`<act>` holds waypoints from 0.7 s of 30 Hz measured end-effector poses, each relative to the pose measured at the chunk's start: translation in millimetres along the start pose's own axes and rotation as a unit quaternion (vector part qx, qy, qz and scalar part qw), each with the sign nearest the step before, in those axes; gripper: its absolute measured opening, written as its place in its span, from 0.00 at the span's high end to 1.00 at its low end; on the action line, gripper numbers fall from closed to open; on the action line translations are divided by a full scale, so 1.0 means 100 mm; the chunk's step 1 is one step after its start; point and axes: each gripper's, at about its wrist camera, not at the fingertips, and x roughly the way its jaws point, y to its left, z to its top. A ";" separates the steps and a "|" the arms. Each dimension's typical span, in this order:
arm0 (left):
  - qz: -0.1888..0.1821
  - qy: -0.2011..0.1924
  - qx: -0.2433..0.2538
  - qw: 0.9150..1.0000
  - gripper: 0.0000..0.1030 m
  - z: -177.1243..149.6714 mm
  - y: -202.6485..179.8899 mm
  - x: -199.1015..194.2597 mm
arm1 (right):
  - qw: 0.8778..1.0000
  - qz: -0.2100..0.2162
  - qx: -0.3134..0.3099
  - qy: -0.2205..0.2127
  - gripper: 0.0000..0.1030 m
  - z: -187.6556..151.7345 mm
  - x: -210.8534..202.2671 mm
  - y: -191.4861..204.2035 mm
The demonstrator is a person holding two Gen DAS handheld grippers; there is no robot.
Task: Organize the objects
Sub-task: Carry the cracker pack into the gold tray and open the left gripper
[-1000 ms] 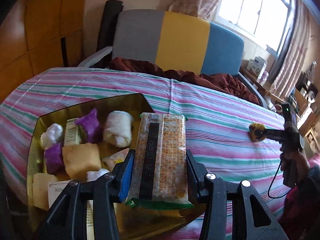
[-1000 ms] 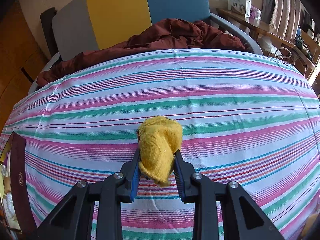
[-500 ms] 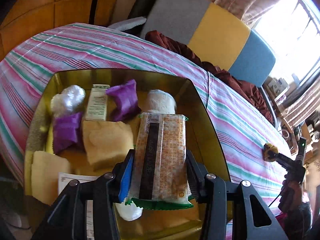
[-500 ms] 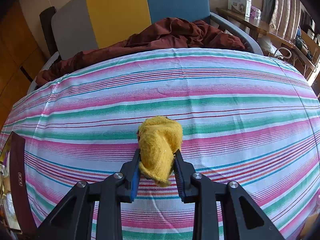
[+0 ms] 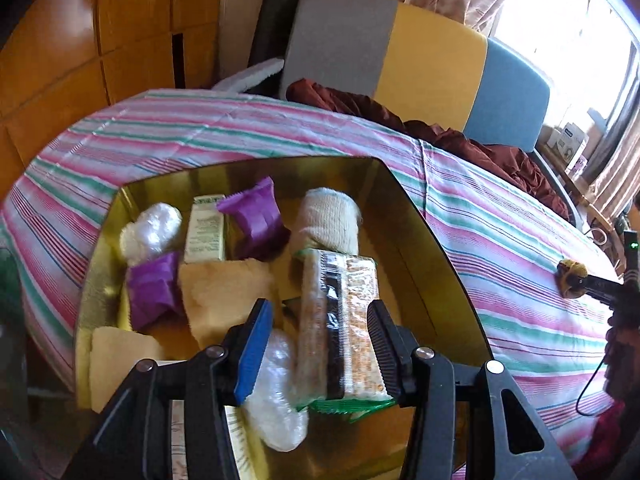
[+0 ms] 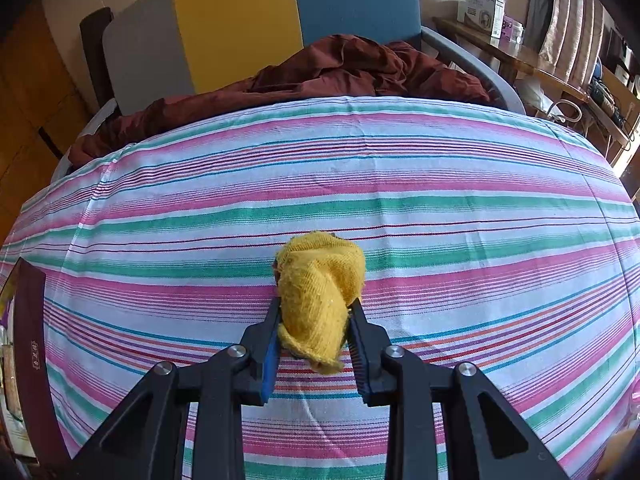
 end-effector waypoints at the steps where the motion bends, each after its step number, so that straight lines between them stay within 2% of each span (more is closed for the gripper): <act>1: 0.004 -0.007 0.005 1.000 0.50 -0.01 0.01 -0.05 | 1.000 0.000 -0.002 -0.001 0.71 0.00 -0.01 0.01; 7: 0.025 -0.044 0.027 0.998 0.48 -0.04 0.12 -0.32 | 1.000 0.017 -0.019 -0.002 0.71 -0.04 -0.07 0.15; 13: 0.037 -0.068 0.036 0.996 0.46 -0.06 0.25 -0.50 | 0.997 0.050 -0.057 -0.005 0.71 -0.12 -0.25 0.53; 17: 0.037 -0.070 0.028 0.996 0.46 -0.08 0.33 -0.53 | 0.990 0.101 -0.098 -0.017 0.71 -0.24 -0.49 1.00; 21: 0.035 -0.074 0.019 0.996 0.46 -0.10 0.39 -0.55 | 0.974 0.154 -0.165 -0.033 0.71 -0.44 -0.78 1.62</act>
